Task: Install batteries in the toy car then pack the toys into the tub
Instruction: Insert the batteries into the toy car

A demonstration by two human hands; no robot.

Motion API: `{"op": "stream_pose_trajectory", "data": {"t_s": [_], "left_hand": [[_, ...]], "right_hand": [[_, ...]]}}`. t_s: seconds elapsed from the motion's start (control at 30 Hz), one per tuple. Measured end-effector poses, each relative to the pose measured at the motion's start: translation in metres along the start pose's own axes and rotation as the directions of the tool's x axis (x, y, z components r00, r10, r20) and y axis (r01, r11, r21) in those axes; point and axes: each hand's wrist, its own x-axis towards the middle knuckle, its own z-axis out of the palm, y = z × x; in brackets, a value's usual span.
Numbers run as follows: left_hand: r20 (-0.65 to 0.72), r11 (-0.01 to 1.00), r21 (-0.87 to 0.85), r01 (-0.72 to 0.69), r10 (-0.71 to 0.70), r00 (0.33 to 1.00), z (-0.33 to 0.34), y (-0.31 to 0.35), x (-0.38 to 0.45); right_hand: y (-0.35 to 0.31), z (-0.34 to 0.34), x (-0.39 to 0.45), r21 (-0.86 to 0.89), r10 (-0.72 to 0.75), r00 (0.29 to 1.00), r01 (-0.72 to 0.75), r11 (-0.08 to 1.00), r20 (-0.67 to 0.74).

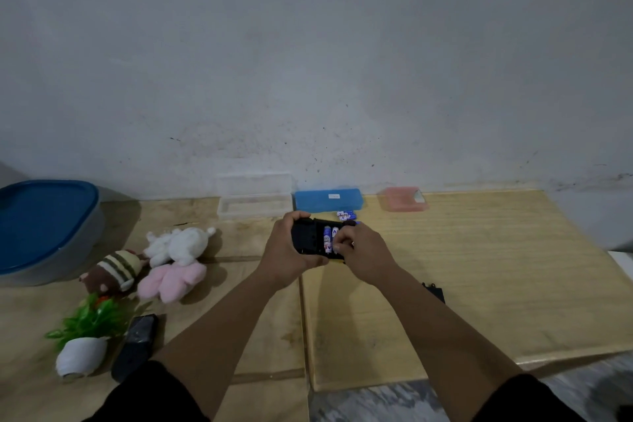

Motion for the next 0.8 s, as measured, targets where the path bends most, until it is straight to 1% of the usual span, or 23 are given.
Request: {"op": "stream_pose_trajectory", "data": {"t_s": [0.07, 0.13, 0.2, 0.3, 0.43, 0.5, 0.53, 0.57, 0.63, 0.7, 0.73, 0.8], "left_hand": [[0.04, 1.0, -0.013, 0.011, -0.01, 0.999, -0.003, -0.001, -0.001], [0.11, 1.0, -0.007, 0.013, -0.012, 0.994, -0.004, -0.003, -0.004], [0.19, 1.0, -0.011, 0.015, -0.013, 0.982, -0.003, -0.005, -0.008], [0.28, 0.999, -0.038, 0.011, 0.0, 0.96, -0.001, -0.005, -0.011], [0.297, 0.998, -0.064, 0.022, -0.002, 0.955, -0.003, -0.005, -0.01], [0.308, 0.998, -0.059, 0.019, 0.0, 0.951, -0.004, -0.005, -0.009], [0.302, 0.998, -0.062, 0.023, -0.003, 0.953, -0.005, -0.005, -0.009], [0.281, 0.997, -0.068, 0.029, -0.008, 0.96, -0.004, -0.006, -0.01], [0.214, 0.996, -0.084, 0.043, -0.024, 0.976, -0.003, -0.007, -0.012], [0.146, 0.99, -0.123, 0.062, -0.044, 0.988, -0.002, -0.01, -0.013], [0.119, 0.988, -0.142, 0.068, -0.051, 0.992, -0.002, -0.011, -0.014], [0.082, 0.987, -0.15, 0.064, -0.052, 0.995, -0.001, -0.012, -0.013]], "right_hand": [[-0.002, -0.002, -0.002, -0.048, -0.05, 0.999, 0.051, 0.998, 0.005], [0.0, -0.004, -0.004, -0.103, -0.094, 0.996, 0.094, 0.99, 0.0], [0.002, -0.008, -0.005, -0.126, -0.134, 0.991, 0.136, 0.983, 0.025], [0.004, -0.016, -0.003, -0.148, -0.165, 0.972, 0.19, 0.971, 0.165], [0.003, -0.026, -0.002, -0.217, -0.098, 0.932, 0.182, 0.959, 0.349], [0.004, -0.026, -0.002, -0.25, -0.077, 0.92, 0.184, 0.951, 0.385], [0.005, -0.025, -0.002, -0.257, -0.085, 0.925, 0.19, 0.948, 0.37], [0.006, -0.023, -0.003, -0.258, -0.103, 0.94, 0.193, 0.947, 0.326], [0.01, -0.021, -0.005, -0.222, -0.134, 0.977, 0.17, 0.96, 0.166], [0.014, -0.021, -0.008, -0.17, -0.118, 0.993, 0.12, 0.978, 0.018], [0.016, -0.021, -0.01, -0.159, -0.103, 0.995, 0.1, 0.982, -0.014], [0.02, -0.019, -0.011, -0.149, -0.081, 0.996, 0.076, 0.986, -0.03]]}}
